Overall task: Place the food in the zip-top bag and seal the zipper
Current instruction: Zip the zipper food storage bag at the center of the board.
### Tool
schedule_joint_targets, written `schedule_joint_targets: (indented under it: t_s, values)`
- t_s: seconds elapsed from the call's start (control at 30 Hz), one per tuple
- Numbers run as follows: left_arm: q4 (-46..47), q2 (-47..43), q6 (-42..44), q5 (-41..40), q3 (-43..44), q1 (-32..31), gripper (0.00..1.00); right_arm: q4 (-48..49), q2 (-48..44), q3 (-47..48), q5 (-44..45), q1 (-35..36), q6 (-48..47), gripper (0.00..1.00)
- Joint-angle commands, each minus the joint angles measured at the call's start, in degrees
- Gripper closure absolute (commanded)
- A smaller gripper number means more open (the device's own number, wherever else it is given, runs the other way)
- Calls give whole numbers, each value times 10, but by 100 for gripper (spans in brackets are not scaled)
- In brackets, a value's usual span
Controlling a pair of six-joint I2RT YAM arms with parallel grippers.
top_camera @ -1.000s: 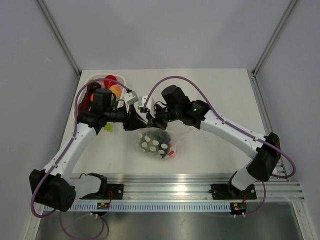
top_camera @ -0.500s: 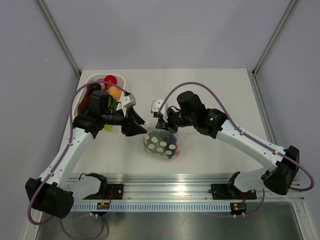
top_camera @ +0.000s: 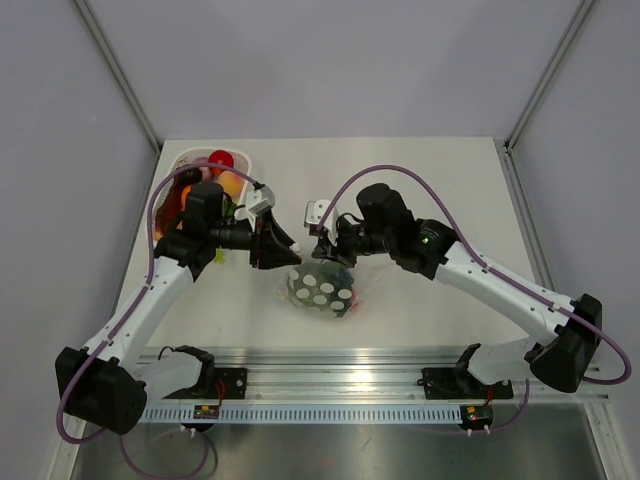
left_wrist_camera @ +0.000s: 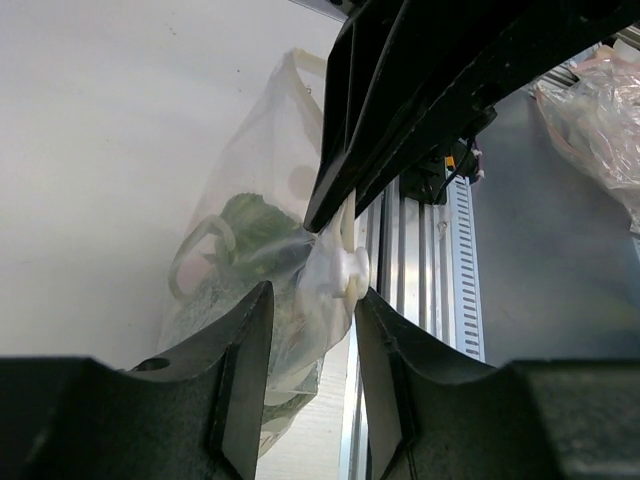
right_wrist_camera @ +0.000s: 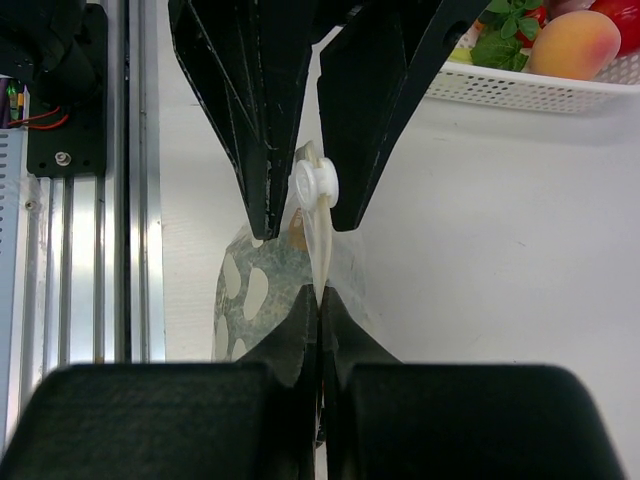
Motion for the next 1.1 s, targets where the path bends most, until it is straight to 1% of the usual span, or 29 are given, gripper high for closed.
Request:
schedule_joint_targets:
  t_s: [0.0,0.03,0.13,0.17,0.3,0.33,0.37,0.43,0.47,0.67,0.8,0.9,1.07]
  values:
    - [52,5,-23,18,6,-9,61,45,-4,16,-17,-5,8,100]
    - [52,9,-22,19,8,-11,63,45,-1,18,-18,-4,7,100]
    - [39,15,-9,26,15,-16,83,45,0,19,-19,-4,7,100]
    - [32,20,-3,27,20,-16,99,44,0,19,-20,-4,9,100]
    - [-19,30,27,35,35,-16,100,45,-5,24,-27,-5,12,100]
    - [-22,30,33,35,35,-17,100,43,-3,29,-30,-5,12,89]
    - [-22,29,33,37,34,-17,100,37,-3,33,-31,-5,12,80]
    - [-22,25,38,39,31,-17,100,33,-1,45,-36,-5,12,59]
    - [-21,23,39,40,30,-17,100,30,2,49,-38,-4,10,56]
    - [-17,14,39,42,25,-17,100,12,21,84,-66,-5,11,52]
    - [-16,9,40,43,23,-17,100,-13,50,122,-87,-5,8,45]
    - [-15,4,39,41,23,-17,100,-24,70,138,-95,-5,10,45]
    - [-14,-3,40,41,21,-17,100,-21,76,144,-97,-6,16,46]
